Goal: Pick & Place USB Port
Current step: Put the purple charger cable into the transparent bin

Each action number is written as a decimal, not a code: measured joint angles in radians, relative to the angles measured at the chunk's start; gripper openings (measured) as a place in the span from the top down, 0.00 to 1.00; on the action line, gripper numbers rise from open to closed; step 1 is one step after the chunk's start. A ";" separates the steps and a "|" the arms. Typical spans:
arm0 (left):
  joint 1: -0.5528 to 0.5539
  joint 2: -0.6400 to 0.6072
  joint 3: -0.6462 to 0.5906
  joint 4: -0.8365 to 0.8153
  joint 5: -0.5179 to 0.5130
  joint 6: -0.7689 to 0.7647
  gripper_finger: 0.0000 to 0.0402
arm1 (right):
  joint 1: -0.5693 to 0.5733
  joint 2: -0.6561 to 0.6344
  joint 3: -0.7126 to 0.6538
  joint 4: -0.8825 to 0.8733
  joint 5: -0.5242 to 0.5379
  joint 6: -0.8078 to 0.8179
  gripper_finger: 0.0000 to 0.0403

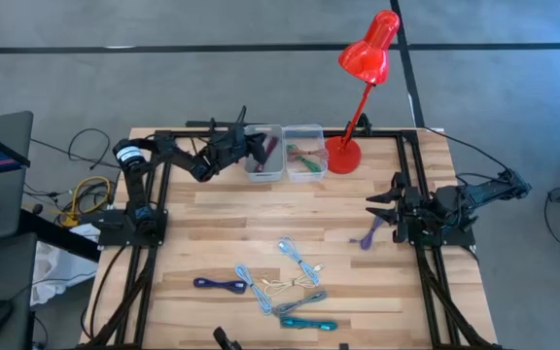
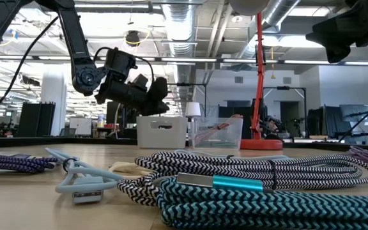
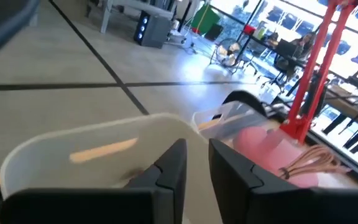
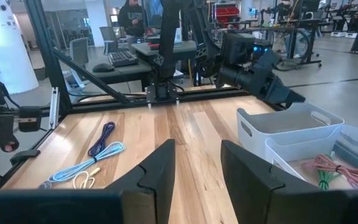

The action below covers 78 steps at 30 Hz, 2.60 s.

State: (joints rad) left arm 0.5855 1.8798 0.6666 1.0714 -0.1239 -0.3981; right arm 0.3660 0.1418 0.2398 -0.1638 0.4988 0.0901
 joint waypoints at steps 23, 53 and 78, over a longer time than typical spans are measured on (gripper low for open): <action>-0.130 -0.599 -0.179 -0.163 0.386 0.290 0.89 | -0.002 0.003 0.102 -0.397 0.151 0.417 0.70; -0.155 -0.748 -0.385 -0.166 0.379 0.259 0.89 | -0.008 0.455 0.412 -0.921 -0.172 0.644 0.85; -0.159 -0.748 -0.385 -0.166 0.379 0.225 0.89 | -0.006 0.896 0.412 -0.886 -0.326 0.284 0.71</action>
State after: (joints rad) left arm 0.4263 1.1320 0.2821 0.9051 0.2550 -0.1730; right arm 0.3595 1.0378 0.6518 -1.0498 0.1730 0.3742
